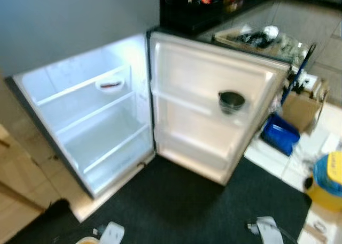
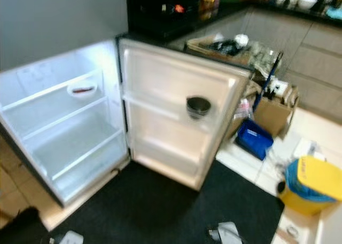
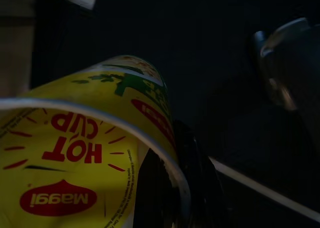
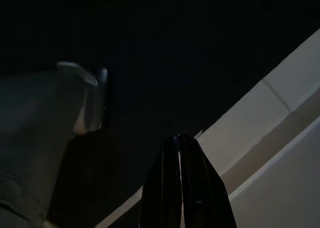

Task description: Restocking fridge

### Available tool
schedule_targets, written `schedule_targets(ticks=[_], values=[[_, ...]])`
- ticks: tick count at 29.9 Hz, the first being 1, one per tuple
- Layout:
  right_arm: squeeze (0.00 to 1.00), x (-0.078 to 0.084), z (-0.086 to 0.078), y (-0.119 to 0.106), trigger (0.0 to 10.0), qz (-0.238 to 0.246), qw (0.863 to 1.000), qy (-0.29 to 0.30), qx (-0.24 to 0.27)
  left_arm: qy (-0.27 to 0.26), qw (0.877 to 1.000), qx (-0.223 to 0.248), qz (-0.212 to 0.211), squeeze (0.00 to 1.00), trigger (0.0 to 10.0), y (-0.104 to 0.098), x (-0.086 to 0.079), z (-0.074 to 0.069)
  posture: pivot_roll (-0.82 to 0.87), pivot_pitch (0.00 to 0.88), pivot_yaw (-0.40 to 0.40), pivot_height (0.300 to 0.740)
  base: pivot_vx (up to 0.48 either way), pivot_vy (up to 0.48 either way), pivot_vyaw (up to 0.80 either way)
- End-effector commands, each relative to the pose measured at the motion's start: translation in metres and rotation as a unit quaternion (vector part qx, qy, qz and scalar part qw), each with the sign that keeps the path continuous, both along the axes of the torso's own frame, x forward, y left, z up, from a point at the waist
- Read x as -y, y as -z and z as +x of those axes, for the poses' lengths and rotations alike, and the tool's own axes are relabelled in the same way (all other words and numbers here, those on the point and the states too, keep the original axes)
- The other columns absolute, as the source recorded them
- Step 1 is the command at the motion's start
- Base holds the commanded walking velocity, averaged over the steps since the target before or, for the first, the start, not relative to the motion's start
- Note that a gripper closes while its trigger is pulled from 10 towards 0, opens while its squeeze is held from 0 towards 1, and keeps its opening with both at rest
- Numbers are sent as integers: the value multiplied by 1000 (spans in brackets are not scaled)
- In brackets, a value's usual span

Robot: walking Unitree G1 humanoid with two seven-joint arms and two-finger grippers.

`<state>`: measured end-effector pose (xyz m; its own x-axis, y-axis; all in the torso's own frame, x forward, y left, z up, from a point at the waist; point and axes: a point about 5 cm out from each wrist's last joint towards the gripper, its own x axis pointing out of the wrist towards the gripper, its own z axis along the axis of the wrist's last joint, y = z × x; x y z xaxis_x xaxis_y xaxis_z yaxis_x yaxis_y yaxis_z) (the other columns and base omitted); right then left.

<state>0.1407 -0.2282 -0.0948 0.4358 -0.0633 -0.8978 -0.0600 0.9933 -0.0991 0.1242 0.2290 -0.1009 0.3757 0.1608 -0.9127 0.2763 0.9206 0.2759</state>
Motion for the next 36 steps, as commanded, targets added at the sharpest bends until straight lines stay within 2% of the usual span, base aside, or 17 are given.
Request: schedule_targets(ticks=[1, 6, 17, 32, 36], values=[[0, -2, 0, 0, 10000, 1, 1000, -11, -2, 5, 1000, -11, 1, 0, 10000, 2, -1, -7, -73, 42, -21, 740, 0, 0, 0], [0, -1, 1, 0, 10000, -1, 1000, -14, -2, 15, 1000, -12, 2, 0, 10000, 2, 0, -6, -71, 33, -22, 740, 171, 0, 0], [0, -2, 4, -1, 10000, -3, 1000, -27, 1, 24, 1000, -11, 2, 0, 10000, 1, 0, -5, -66, 24, -23, 740, 376, 0, 0], [0, -3, 1, 0, 10000, -4, 1000, -31, -5, 23, 1000, -20, -2, 0, 10000, 3, 1, -11, -64, 35, -22, 740, 411, 0, 0], [0, -4, 1, 1, 10000, -1, 999, -31, -6, 15, 1000, -12, -8, 0, 10000, 3, 2, -10, -65, 36, -21, 740, 92, 0, -780]])
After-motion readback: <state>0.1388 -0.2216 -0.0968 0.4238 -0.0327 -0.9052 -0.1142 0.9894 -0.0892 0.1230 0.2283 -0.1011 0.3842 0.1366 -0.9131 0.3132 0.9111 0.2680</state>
